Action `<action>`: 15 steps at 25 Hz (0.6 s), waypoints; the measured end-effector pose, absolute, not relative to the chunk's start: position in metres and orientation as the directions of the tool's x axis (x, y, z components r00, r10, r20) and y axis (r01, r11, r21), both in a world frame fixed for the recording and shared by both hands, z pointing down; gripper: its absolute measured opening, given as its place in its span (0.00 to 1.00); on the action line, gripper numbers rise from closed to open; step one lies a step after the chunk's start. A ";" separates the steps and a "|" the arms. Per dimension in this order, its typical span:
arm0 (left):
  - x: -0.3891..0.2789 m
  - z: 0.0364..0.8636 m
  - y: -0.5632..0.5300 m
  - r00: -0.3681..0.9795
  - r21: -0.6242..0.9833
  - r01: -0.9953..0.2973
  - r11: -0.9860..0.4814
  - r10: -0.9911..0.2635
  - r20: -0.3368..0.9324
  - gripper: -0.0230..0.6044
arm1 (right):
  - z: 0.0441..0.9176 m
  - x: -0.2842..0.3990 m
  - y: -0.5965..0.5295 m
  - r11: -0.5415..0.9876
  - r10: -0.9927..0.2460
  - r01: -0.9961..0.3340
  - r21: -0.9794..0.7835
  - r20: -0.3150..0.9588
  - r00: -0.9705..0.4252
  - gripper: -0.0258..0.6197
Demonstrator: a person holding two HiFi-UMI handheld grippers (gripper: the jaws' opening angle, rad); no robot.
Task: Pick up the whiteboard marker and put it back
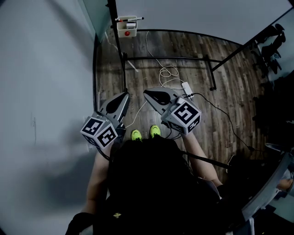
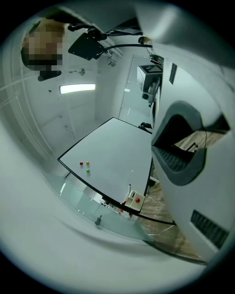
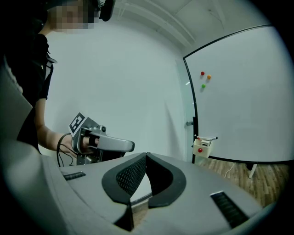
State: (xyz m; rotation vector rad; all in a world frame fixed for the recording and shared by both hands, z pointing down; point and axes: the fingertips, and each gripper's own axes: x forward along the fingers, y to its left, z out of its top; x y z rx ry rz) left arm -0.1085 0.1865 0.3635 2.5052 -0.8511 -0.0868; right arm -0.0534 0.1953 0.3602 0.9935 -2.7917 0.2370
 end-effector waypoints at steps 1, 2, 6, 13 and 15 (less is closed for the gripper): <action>-0.109 0.363 0.187 0.805 0.466 -0.556 -0.688 -0.587 0.093 0.09 | 0.360 -0.054 0.195 0.765 -0.611 -0.638 -0.093 0.208 -0.764 0.04; -0.110 0.364 0.187 0.805 0.464 -0.556 -0.690 -0.586 0.092 0.09 | 0.361 -0.055 0.195 0.764 -0.613 -0.638 -0.092 0.206 -0.763 0.04; -0.111 0.363 0.190 0.809 0.460 -0.551 -0.696 -0.581 0.088 0.09 | 0.364 -0.057 0.197 0.761 -0.614 -0.642 -0.097 0.211 -0.760 0.04; -0.115 0.359 0.189 0.812 0.448 -0.546 -0.708 -0.578 0.078 0.09 | 0.358 -0.068 0.196 0.770 -0.610 -0.633 -0.078 0.199 -0.767 0.04; -0.115 0.358 0.189 0.813 0.446 -0.545 -0.710 -0.577 0.076 0.09 | 0.357 -0.070 0.196 0.773 -0.607 -0.630 -0.073 0.202 -0.768 0.04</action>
